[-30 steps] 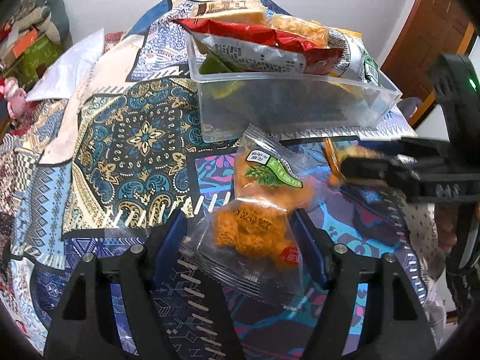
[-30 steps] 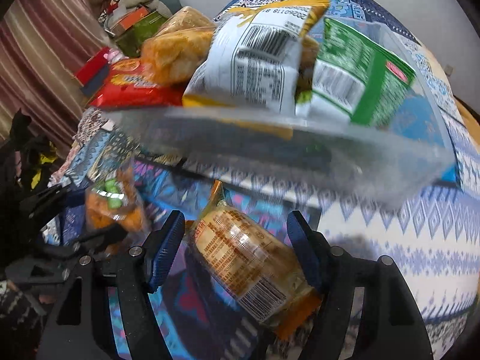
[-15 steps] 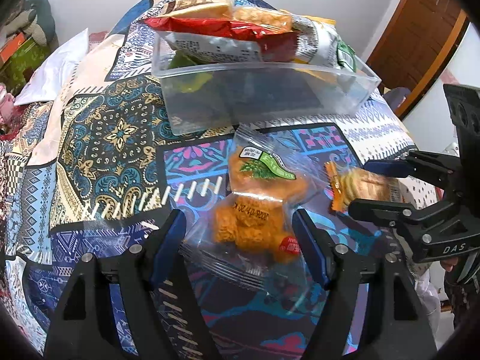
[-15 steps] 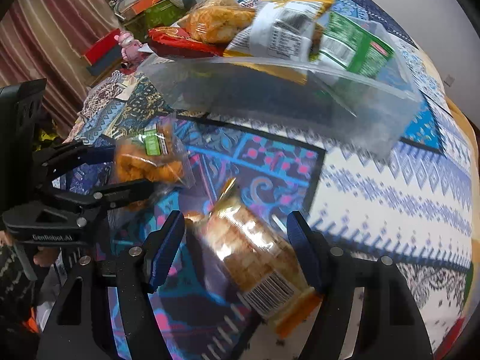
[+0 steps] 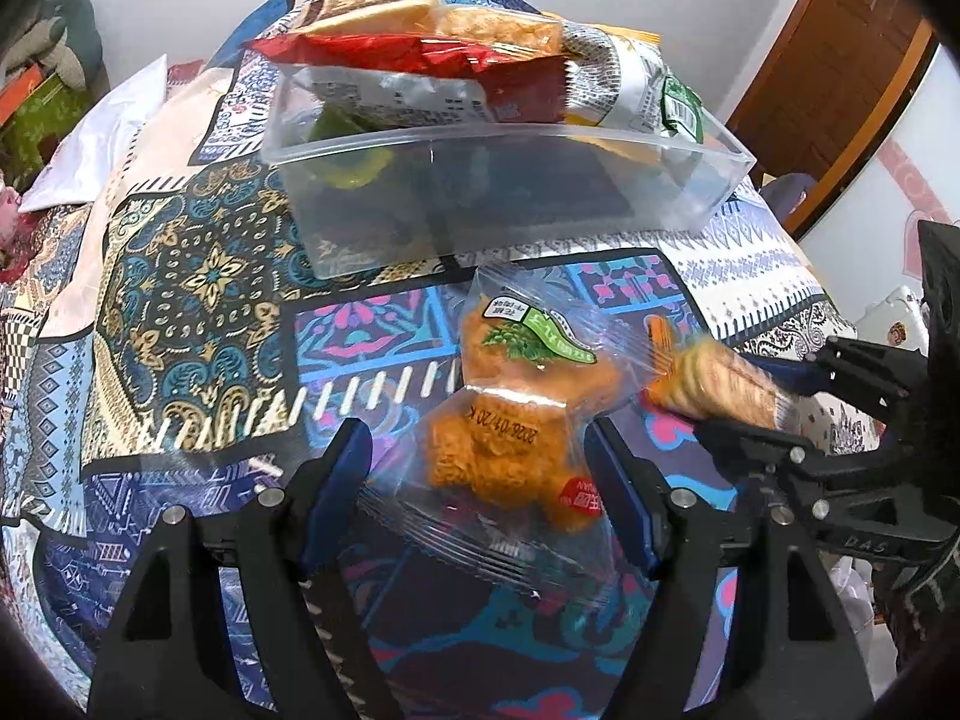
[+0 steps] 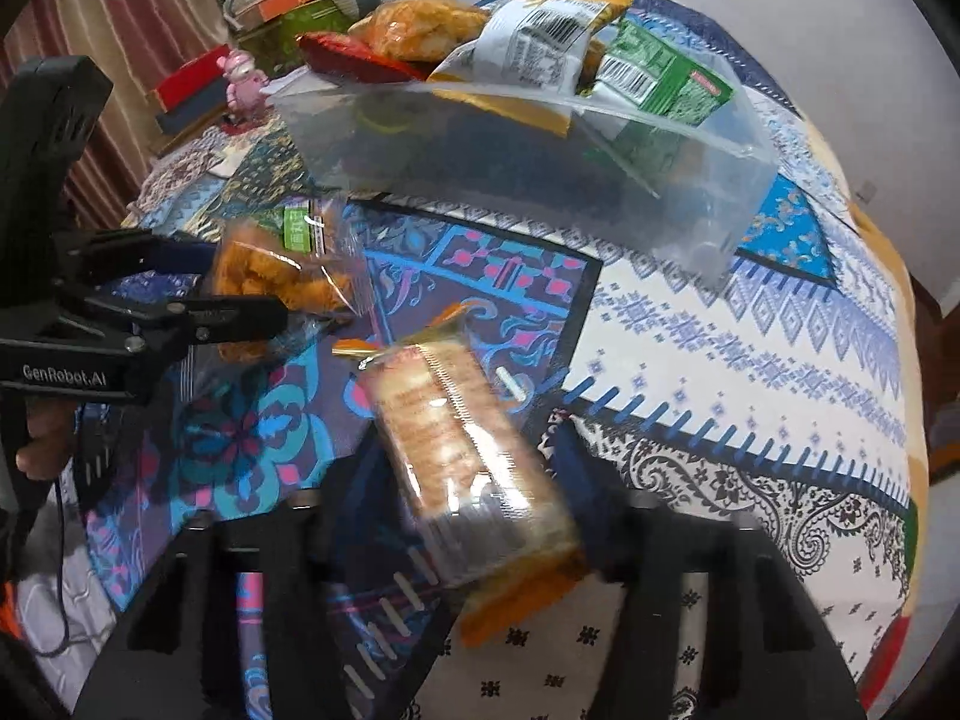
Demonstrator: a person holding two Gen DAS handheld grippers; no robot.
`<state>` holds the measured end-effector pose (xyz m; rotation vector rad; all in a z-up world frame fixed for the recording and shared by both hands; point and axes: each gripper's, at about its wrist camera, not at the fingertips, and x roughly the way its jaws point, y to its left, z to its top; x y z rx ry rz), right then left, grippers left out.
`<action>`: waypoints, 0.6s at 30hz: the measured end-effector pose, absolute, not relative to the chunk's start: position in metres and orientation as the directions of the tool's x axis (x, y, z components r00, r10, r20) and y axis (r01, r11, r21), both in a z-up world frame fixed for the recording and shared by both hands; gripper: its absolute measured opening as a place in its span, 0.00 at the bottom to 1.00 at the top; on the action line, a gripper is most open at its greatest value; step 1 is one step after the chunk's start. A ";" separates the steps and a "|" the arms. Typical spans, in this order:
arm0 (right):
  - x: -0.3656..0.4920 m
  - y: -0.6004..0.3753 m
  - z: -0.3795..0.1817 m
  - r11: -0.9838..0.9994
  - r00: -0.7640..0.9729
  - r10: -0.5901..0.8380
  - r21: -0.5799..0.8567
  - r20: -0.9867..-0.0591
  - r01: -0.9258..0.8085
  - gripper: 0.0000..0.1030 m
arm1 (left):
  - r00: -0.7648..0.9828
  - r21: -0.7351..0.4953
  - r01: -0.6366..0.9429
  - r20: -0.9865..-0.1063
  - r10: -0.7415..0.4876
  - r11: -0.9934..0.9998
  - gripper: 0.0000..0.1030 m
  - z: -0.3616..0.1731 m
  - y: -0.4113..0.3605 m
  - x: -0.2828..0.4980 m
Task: Organize snacks
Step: 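Grasp the clear orange cracker bag with left tool while right grasps the wrapped bread roll, then carry the cracker bag into the box with left tool while right drops the bread roll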
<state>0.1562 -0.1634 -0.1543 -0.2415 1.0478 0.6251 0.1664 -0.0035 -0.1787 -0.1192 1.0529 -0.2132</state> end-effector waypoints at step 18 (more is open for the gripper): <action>0.156 -0.210 -0.103 0.873 0.481 0.425 0.209 -0.767 -0.440 0.32 | 0.585 -0.152 0.170 -0.780 -0.224 0.974 0.34 -0.128 -0.034 0.145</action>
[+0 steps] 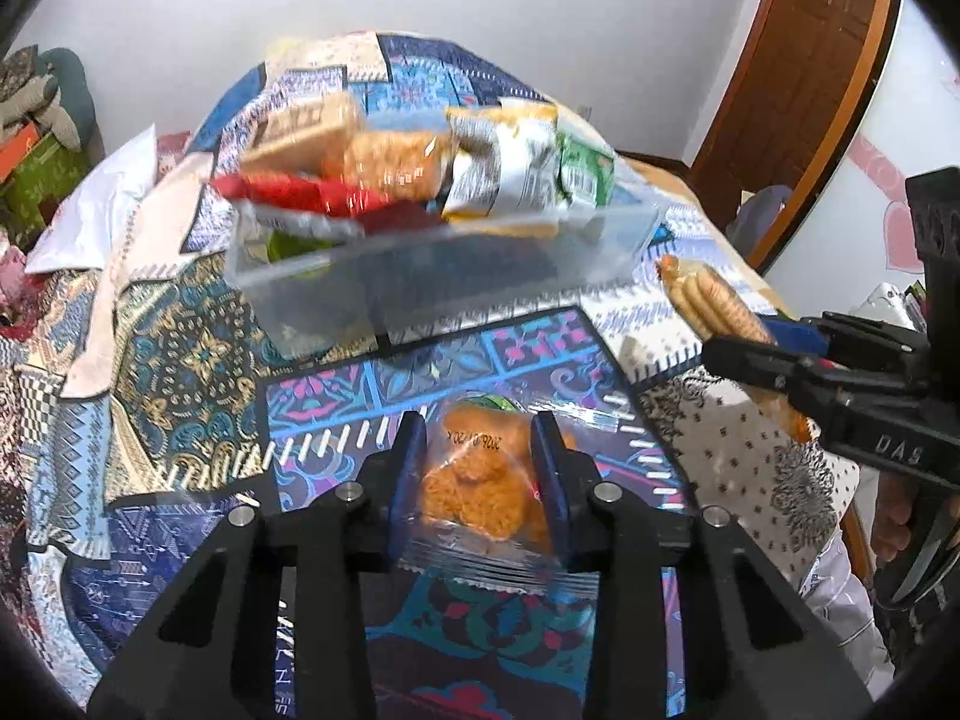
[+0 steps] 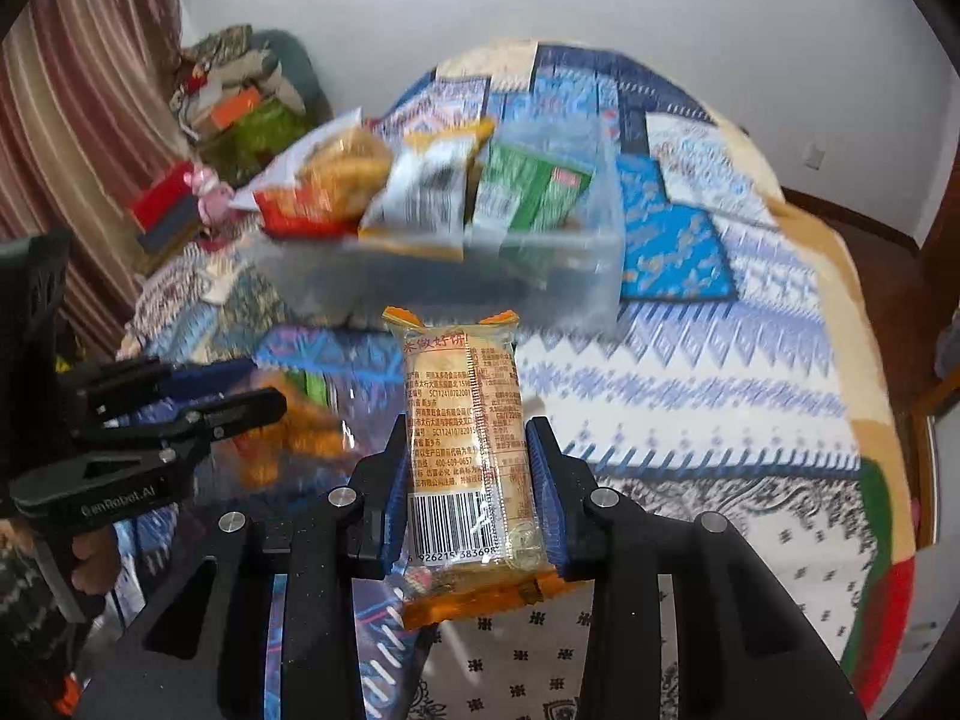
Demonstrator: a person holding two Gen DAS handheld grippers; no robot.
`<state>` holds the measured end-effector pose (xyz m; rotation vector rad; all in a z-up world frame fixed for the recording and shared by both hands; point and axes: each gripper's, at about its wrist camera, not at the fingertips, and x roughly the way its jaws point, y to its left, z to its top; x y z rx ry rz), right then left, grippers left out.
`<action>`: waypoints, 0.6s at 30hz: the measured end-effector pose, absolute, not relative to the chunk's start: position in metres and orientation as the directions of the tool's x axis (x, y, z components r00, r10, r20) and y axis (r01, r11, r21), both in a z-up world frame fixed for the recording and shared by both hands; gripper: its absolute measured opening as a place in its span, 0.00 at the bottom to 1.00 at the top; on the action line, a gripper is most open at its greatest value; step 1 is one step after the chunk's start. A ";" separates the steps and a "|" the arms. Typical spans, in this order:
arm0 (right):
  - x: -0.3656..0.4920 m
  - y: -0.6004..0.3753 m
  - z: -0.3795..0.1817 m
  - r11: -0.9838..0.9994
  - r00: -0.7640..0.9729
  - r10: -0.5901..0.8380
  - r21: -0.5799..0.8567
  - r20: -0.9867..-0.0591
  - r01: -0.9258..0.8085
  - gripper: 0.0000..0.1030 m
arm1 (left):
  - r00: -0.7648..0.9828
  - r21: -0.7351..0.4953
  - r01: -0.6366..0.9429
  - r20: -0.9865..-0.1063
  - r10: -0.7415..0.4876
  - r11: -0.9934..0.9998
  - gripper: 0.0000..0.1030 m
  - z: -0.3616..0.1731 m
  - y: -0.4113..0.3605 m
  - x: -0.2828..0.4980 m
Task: Organize snacks
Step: 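Carry the cracker bag into the box with left tool while right drops the bread roll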
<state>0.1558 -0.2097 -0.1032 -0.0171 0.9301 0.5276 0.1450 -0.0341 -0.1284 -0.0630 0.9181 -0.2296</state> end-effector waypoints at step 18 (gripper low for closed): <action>0.168 -0.206 -0.051 0.870 0.583 0.464 0.219 -0.666 -0.442 0.32 | 0.730 -0.132 0.115 -0.661 -0.174 0.985 0.34 -0.041 -0.016 0.150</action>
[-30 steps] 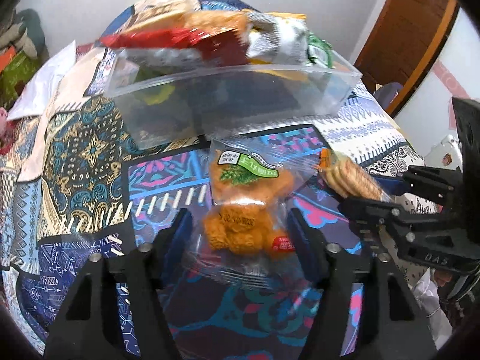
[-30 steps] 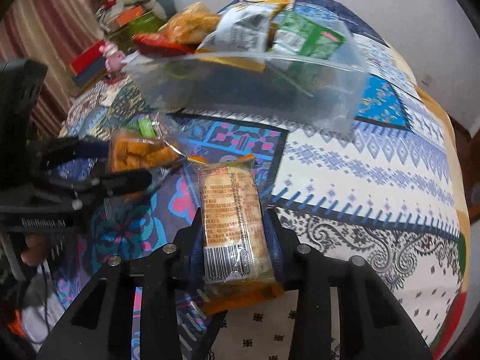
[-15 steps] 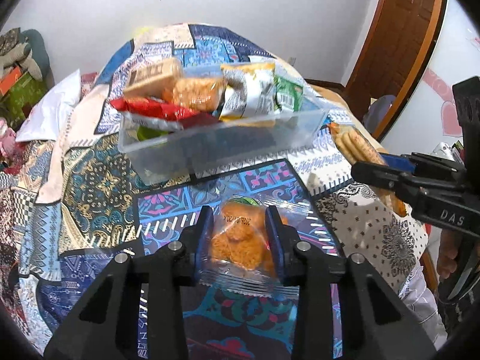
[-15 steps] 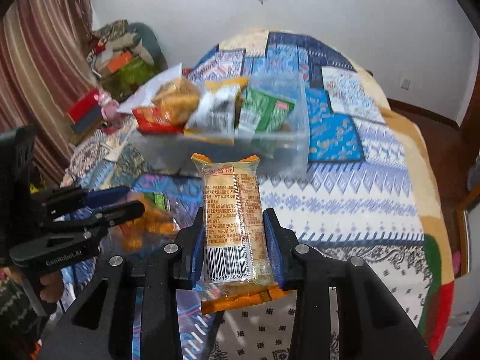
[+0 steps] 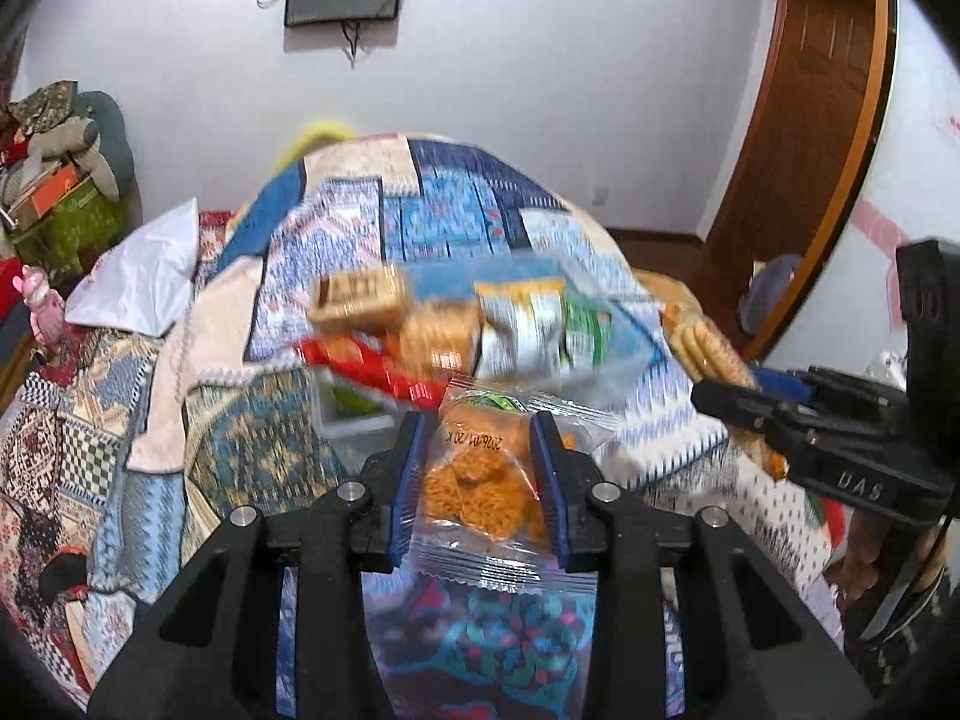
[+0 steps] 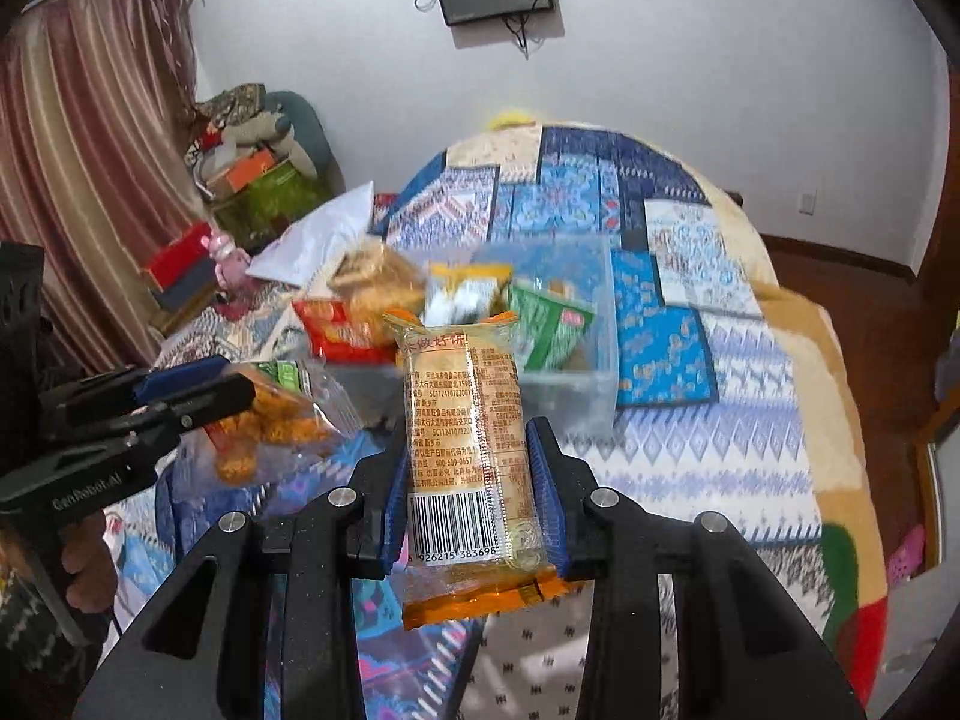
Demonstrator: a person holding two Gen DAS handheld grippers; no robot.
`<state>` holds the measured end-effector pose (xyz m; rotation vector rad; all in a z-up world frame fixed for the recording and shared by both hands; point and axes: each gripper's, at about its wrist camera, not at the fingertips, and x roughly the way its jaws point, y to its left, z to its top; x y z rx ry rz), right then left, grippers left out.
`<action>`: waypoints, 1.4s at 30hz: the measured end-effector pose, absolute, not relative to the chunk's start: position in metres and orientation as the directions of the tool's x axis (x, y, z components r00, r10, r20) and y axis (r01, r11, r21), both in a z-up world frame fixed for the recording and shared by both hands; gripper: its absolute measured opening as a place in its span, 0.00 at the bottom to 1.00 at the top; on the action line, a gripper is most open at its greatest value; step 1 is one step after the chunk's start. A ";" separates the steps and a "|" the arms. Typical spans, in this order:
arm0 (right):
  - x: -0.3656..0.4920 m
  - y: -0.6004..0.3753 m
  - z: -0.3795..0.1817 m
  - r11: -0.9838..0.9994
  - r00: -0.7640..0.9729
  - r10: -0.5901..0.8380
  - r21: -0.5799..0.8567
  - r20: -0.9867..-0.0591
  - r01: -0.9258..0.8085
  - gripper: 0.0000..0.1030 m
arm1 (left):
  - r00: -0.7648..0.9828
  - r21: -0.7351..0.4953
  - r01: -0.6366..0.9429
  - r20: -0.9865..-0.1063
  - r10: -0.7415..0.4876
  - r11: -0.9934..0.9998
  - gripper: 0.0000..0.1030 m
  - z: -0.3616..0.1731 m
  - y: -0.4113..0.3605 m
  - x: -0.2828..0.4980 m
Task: Organize snacks
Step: 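Carry the cracker bag into the box with left tool while right drops the bread roll, then open both tools and lift them back from the filled box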
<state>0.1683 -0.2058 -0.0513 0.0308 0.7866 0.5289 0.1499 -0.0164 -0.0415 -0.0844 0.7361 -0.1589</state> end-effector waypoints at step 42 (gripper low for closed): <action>0.302 -0.172 -0.077 0.906 0.587 0.395 0.195 -0.707 -0.375 0.34 | 0.700 -0.119 0.031 -0.707 -0.106 0.992 0.38 -0.065 -0.025 0.307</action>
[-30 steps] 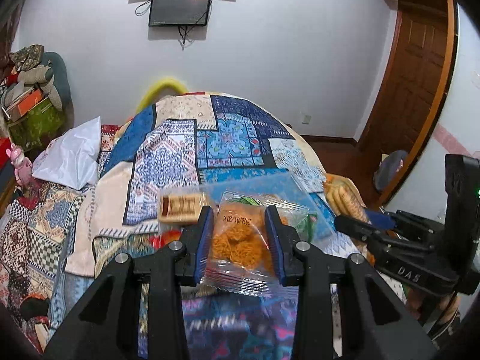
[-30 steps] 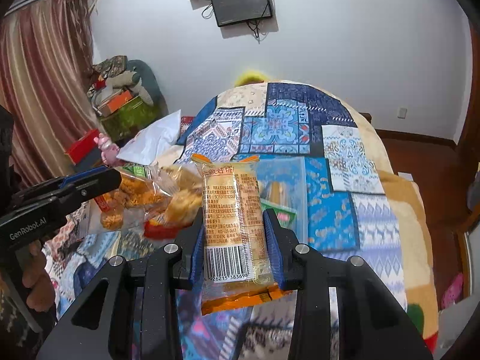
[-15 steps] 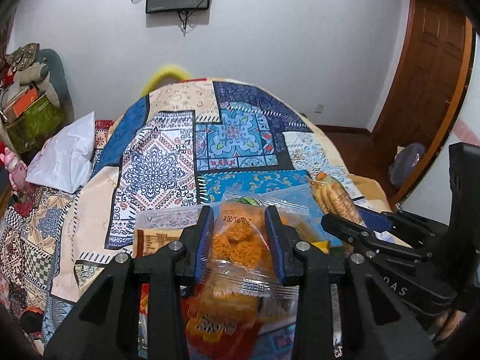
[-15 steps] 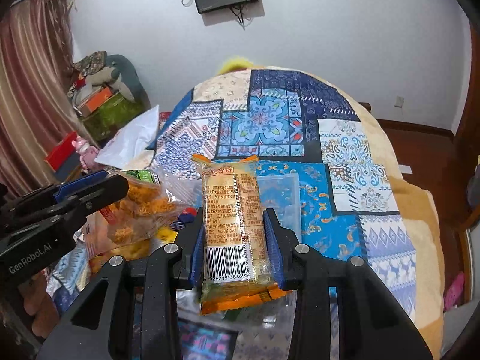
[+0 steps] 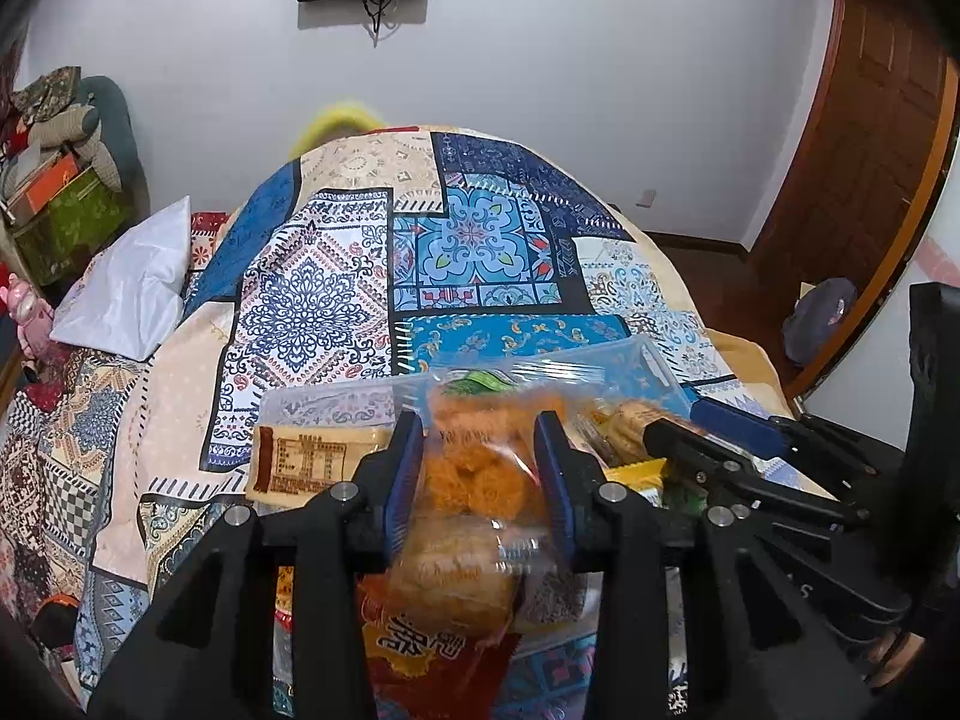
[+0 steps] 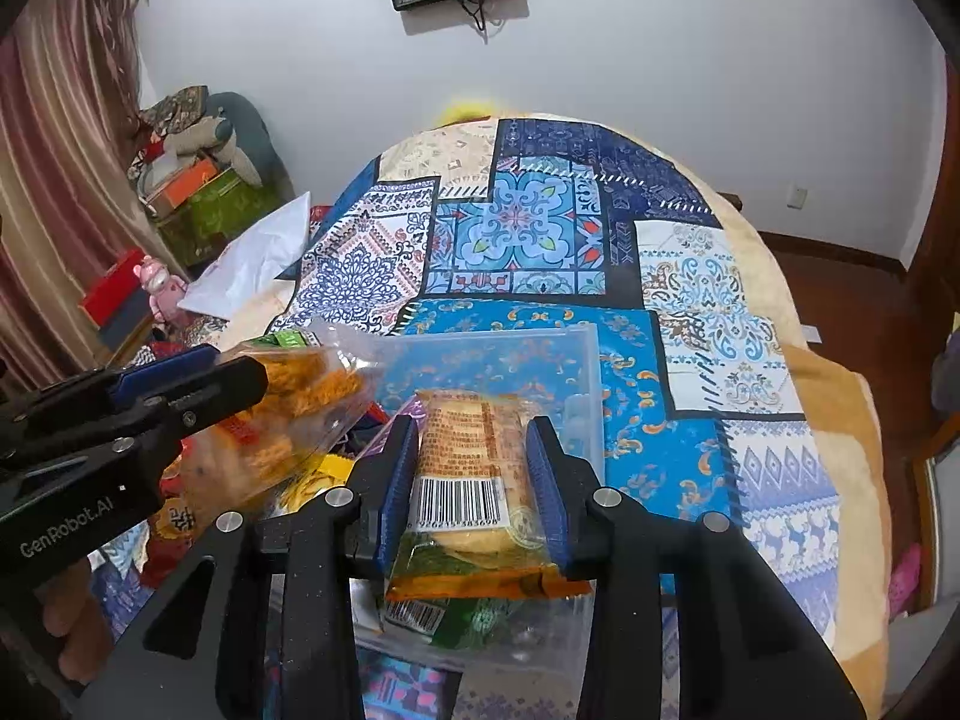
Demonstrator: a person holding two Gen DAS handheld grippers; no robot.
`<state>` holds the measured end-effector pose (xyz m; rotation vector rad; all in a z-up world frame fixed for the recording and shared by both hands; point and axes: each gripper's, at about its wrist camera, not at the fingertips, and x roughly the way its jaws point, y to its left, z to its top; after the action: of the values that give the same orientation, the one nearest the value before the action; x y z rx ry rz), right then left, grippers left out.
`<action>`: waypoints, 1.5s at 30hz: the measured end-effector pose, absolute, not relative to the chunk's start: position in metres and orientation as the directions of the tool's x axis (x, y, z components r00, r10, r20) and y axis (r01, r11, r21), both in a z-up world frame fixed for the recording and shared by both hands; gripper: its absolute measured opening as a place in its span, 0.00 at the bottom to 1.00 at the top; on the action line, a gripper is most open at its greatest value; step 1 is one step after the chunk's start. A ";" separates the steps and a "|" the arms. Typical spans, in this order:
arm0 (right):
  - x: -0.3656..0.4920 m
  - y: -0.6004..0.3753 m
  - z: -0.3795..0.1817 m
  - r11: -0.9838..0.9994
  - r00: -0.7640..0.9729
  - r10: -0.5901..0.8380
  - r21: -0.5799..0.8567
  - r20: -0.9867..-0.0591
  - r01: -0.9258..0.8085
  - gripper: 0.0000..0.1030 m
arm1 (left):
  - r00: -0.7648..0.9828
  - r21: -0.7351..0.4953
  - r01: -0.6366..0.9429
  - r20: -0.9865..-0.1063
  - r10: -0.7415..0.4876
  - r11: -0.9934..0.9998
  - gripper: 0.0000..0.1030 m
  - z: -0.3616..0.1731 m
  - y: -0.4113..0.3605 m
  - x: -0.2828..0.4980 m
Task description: Organize snacks
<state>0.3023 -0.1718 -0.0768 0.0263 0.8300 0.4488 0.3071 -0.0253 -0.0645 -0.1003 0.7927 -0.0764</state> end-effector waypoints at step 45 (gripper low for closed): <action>0.087 -0.193 0.043 0.883 0.811 0.465 0.122 -0.353 -0.453 0.89 | 0.947 -0.084 0.034 -0.317 -0.059 0.996 0.93 0.053 -0.014 0.044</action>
<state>0.0873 -0.1928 0.0425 0.0328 0.3857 0.4907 0.0442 -0.0139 0.0535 -0.0783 0.3249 -0.0475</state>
